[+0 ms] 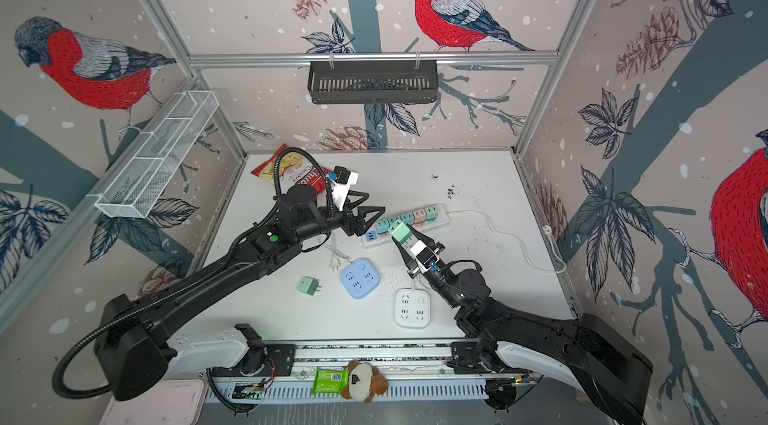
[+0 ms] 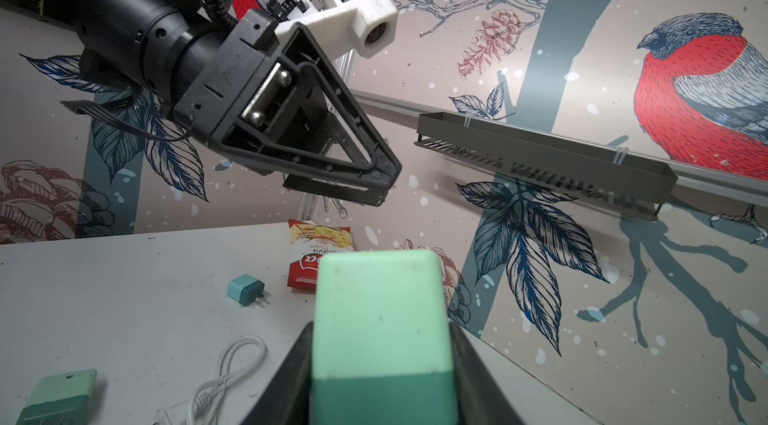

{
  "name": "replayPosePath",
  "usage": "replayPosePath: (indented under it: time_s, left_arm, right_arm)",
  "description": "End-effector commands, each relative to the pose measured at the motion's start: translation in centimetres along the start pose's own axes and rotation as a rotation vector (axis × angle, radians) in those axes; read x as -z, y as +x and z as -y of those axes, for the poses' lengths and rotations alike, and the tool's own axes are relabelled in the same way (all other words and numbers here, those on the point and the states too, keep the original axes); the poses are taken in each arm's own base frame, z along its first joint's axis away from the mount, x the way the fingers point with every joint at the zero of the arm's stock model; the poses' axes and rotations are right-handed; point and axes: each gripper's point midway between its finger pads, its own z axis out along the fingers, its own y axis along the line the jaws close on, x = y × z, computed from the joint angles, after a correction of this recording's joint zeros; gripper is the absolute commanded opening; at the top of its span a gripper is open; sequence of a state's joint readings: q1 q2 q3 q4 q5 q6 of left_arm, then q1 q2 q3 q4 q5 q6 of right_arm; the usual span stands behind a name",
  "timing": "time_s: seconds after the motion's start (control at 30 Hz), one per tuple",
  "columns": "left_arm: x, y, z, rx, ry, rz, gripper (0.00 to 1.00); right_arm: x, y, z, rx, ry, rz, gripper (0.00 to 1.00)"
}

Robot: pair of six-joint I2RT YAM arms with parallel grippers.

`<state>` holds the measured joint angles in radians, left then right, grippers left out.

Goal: Insert the plug
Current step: 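Bring the charger to the left gripper and close the left gripper on it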

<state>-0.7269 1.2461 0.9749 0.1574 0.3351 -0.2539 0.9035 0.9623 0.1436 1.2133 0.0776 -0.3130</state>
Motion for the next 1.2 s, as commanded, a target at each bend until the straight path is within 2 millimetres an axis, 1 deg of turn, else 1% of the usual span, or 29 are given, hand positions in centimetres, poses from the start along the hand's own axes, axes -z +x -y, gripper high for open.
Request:
replayPosePath:
  time_s: [0.0, 0.07, 0.1, 0.2, 0.3, 0.37, 0.43, 0.67, 0.83, 1.03, 1.17]
  left_arm:
    - [-0.4, 0.4, 0.9, -0.039, 0.019, -0.026, 0.78]
    - [-0.8, 1.4, 1.3, -0.051, 0.027, -0.056, 0.78]
    - [-0.9, 0.5, 1.9, -0.068, 0.041, -0.049, 0.78]
    - [-1.4, 1.1, 2.6, -0.087, 0.06, -0.097, 0.75]
    - [-1.5, 1.4, 3.0, -0.098, 0.07, -0.108, 0.74]
    - [-1.6, 1.5, 3.2, -0.105, 0.081, -0.111, 0.74]
    - [-1.7, 1.9, 3.6, -0.114, 0.102, -0.128, 0.74]
    - [-2.7, 3.1, 4.7, -0.153, 0.143, -0.195, 0.72]
    - [-3.5, 4.2, 5.1, -0.158, 0.163, -0.244, 0.7]
    - [-4.5, 5.3, 6.3, -0.182, 0.191, -0.293, 0.68]
    - [-4.9, 5.8, 6.3, -0.183, 0.192, -0.312, 0.65]
  right_arm:
    - [0.1, -1.4, 0.1, -0.005, -0.001, 0.059, 0.02]
    - [0.1, -1.5, 0.0, -0.001, -0.003, 0.063, 0.02]
    - [0.2, -1.5, -0.1, 0.004, -0.008, 0.065, 0.02]
    - [0.4, -1.3, -0.2, 0.033, -0.005, 0.06, 0.02]
    - [1.0, -0.5, 0.5, 0.109, 0.034, 0.054, 0.01]
    - [1.4, 0.0, 1.4, 0.142, 0.064, 0.043, 0.0]
    - [1.5, 0.6, 1.9, 0.177, 0.068, 0.027, 0.0]
    - [2.2, 1.3, 1.2, 0.29, 0.032, 0.017, 0.0]
    - [2.3, 1.2, 0.9, 0.3, 0.014, 0.028, 0.0]
    - [2.4, 0.9, 1.0, 0.299, 0.019, 0.038, 0.0]
    - [2.5, 0.6, 1.0, 0.299, 0.019, 0.047, 0.0]
